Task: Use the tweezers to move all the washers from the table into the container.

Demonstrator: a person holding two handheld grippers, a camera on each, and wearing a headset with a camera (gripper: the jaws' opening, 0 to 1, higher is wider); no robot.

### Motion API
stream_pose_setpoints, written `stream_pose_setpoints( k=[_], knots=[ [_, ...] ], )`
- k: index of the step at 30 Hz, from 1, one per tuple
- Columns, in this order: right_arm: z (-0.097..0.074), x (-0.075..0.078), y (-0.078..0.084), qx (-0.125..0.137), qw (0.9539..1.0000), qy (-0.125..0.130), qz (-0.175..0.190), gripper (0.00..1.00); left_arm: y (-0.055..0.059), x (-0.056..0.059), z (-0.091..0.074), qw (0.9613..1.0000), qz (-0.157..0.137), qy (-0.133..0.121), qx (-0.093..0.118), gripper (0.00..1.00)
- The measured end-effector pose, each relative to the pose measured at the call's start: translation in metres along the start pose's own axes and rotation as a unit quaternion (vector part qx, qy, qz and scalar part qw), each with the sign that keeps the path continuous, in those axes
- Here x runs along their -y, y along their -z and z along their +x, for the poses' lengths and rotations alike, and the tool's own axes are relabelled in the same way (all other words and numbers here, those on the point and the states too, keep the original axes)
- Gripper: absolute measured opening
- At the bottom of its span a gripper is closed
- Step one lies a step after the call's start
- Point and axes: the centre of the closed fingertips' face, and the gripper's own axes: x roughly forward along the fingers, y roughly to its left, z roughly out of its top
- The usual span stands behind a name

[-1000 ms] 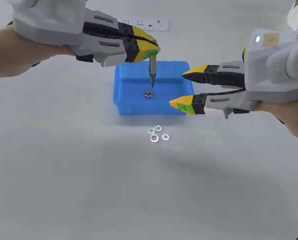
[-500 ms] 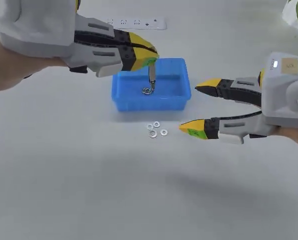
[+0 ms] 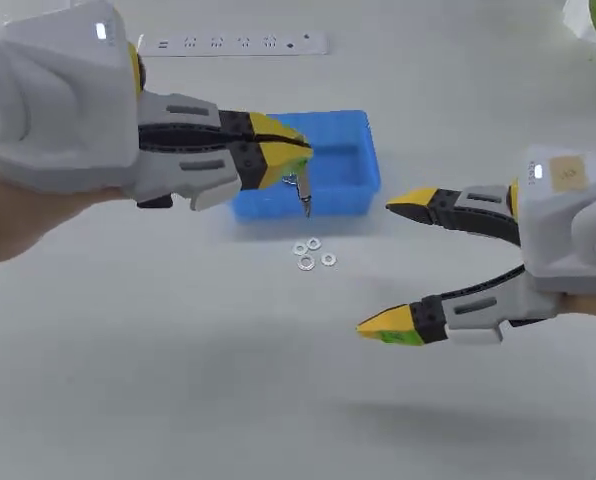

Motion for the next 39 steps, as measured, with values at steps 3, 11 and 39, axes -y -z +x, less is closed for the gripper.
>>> stream_pose_setpoints(
  k=[3, 11, 39],
  knots=[
    [0.002, -0.003, 0.004, -0.006, 1.0000, -0.002, -0.003, 0.84, 0.001, 0.008, 0.002, 0.9998, 0.019, 0.005, 0.004, 0.04],
    [0.002, -0.009, 0.017, -0.025, 0.9996, -0.013, -0.002, 0.91, 0.018, 0.025, 0.007, 0.9995, 0.016, 0.023, -0.010, 0.04],
    [0.010, -0.025, 0.039, -0.044, 0.9973, -0.048, 0.033, 0.99, 0.053, 0.026, 0.016, 0.9991, -0.007, 0.023, -0.033, 0.05]
  ],
)
